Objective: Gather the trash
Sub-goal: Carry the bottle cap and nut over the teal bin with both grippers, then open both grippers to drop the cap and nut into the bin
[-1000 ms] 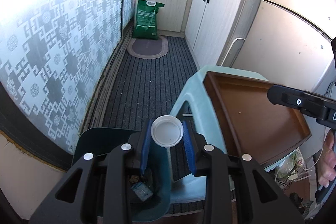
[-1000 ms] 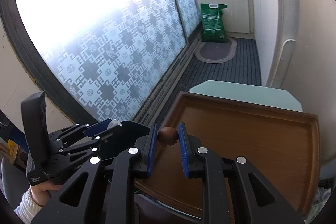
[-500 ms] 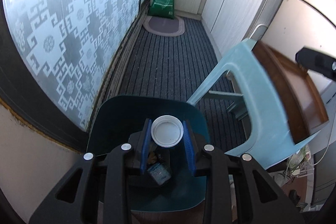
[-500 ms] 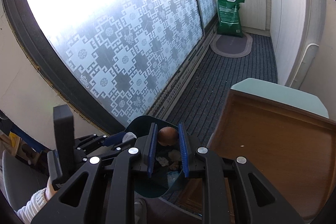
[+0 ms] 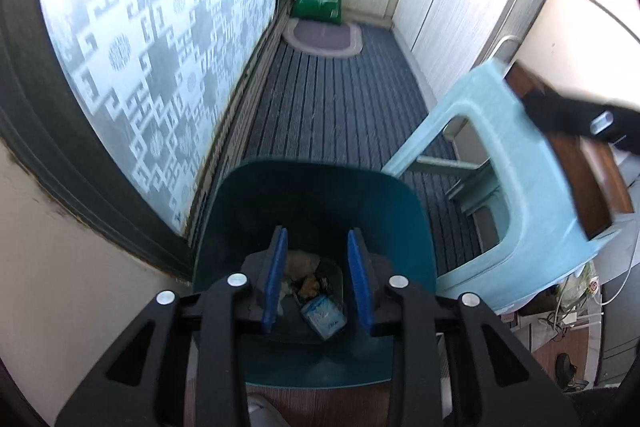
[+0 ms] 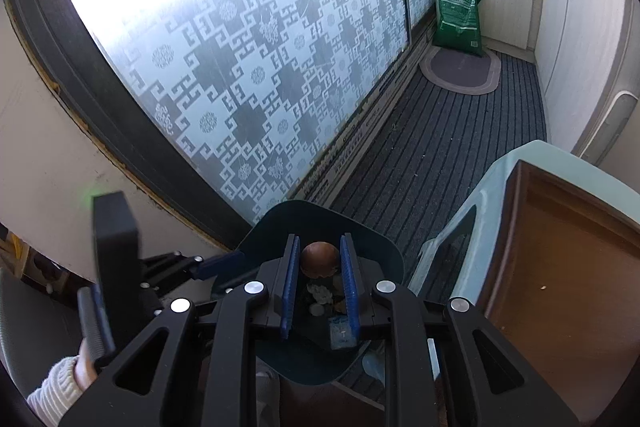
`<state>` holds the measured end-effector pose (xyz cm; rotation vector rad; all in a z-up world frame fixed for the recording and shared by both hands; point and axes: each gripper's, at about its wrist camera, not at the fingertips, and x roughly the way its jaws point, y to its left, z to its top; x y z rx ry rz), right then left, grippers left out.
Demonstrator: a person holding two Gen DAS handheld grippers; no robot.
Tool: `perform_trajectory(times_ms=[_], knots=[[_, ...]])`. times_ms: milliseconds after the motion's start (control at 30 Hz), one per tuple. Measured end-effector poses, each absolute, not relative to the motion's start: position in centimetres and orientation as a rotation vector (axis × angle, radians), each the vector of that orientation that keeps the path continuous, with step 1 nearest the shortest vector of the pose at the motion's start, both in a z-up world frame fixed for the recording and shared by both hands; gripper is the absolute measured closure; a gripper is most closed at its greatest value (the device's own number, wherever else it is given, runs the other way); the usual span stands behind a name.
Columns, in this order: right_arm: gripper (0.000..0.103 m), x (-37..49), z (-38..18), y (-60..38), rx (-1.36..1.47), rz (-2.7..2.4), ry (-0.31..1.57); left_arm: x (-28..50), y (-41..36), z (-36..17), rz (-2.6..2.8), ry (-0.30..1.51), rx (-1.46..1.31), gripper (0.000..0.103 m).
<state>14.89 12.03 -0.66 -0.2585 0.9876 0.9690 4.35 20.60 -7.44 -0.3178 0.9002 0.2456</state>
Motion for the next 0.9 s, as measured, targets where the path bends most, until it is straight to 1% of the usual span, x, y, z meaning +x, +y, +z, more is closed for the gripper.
perform_trajectory(times_ms=[67, 100, 133, 300, 500, 900], knots=[[0.082, 14.8, -1.4, 12.5, -0.277, 0.961, 1.001, 4.0, 20.5, -6.6, 0.243, 0.862, -0.303, 0.074], [0.082, 14.9, -1.7, 12.7, -0.284, 0.957, 1.007, 3.7, 20.5, -6.2, 0.238, 0.844, -0.302, 0.079], [0.082, 14.9, -2.1, 13.0, -0.292, 0.954, 1.015, 3.5, 20.4, -5.7, 0.232, 0.825, -0.299, 0.081], [0.082, 14.6, -4.2, 14.1, -0.339, 0.941, 1.053, 2.7, 20.4, -3.8, 0.230, 0.759, -0.294, 0.083], [0.082, 13.8, -6.3, 15.4, -0.398, 0.946, 1.087, 1.3, 21.2, -2.0, 0.259, 0.689, -0.310, 0.091], [0.082, 12.1, -11.9, 17.5, -0.548, 0.940, 1.189, 0.1, 21.5, -0.2, 0.228, 0.627, -0.323, 0.092]])
